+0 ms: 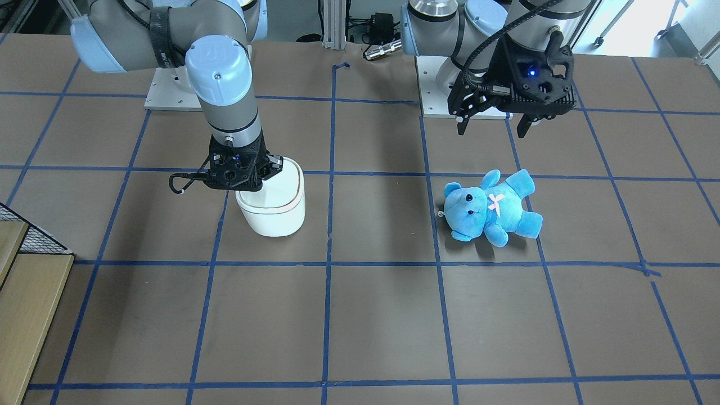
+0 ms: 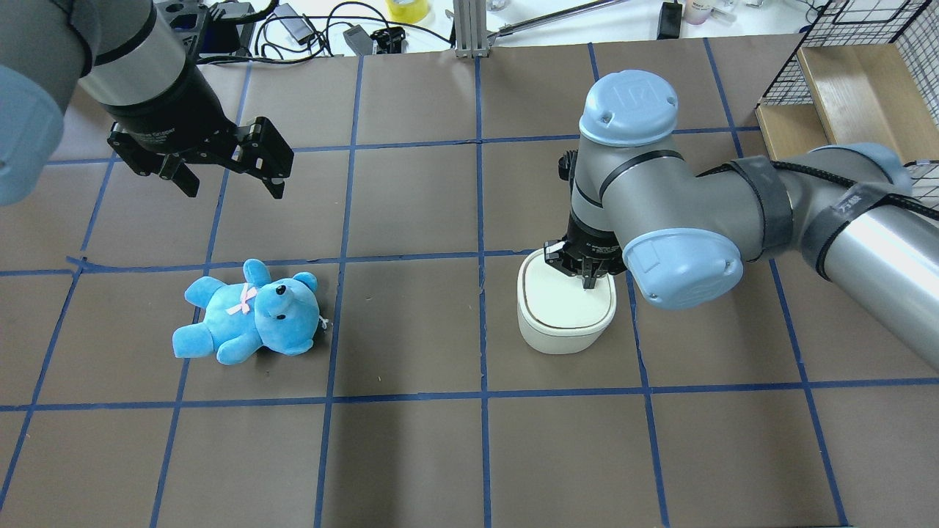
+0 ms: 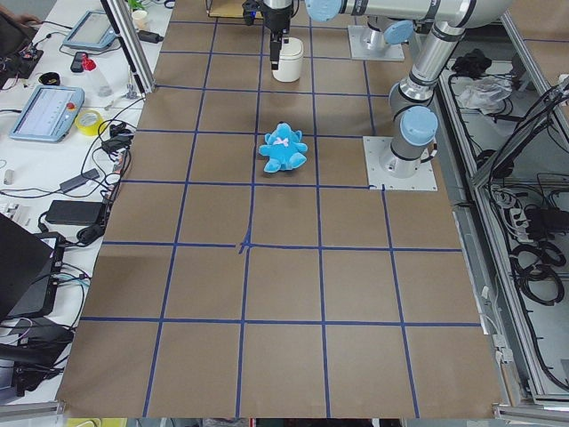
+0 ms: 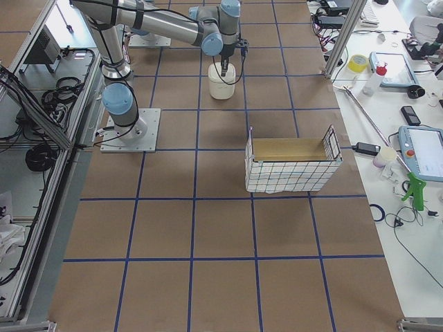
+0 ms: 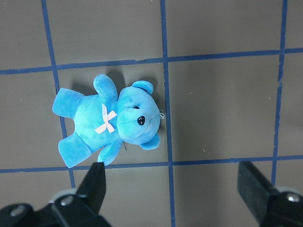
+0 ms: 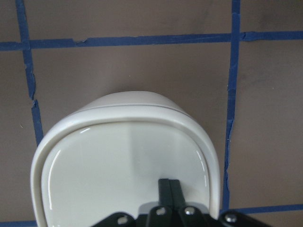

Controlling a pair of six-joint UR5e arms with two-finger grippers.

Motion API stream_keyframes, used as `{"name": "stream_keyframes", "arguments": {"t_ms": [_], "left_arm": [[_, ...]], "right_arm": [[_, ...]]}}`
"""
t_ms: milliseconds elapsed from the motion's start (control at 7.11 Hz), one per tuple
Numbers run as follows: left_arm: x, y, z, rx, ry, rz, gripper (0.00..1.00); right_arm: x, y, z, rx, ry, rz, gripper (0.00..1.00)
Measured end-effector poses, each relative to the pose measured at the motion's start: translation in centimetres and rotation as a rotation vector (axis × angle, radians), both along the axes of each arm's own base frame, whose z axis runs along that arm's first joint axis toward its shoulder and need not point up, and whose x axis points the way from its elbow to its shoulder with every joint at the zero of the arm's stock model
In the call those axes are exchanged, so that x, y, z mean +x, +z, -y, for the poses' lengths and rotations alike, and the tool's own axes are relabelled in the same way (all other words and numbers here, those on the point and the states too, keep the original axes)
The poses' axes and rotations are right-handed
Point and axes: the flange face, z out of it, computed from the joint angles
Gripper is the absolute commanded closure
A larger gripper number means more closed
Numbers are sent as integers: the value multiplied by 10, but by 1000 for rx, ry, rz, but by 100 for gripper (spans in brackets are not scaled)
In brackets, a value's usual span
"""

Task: Open trash can with right arm
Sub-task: 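Press the lid's near edge with the right gripper, then lift away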

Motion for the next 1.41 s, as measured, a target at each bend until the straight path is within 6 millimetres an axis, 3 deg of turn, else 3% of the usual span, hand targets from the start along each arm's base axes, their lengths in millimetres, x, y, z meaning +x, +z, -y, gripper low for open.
{"name": "stream_keyframes", "arguments": {"t_ms": [281, 562, 703, 984, 1125, 1406], "left_arm": [[0, 0, 0, 0, 0, 0, 0], [0, 0, 0, 0, -1, 0, 0], [0, 0, 0, 0, 0, 0, 0], [0, 0, 0, 0, 0, 0, 0], [0, 0, 0, 0, 0, 0, 0], [0, 0, 0, 0, 0, 0, 0]], "right_arm": [[0, -2, 1, 1, 1, -3, 100], [0, 5, 0, -8, -3, -3, 27], [0, 14, -1, -22, -3, 4, 0], [0, 39, -4, -64, -2, 17, 0], [0, 62, 0, -92, -3, 23, 0], [0, 130, 14, -95, -1, 23, 0]]}}
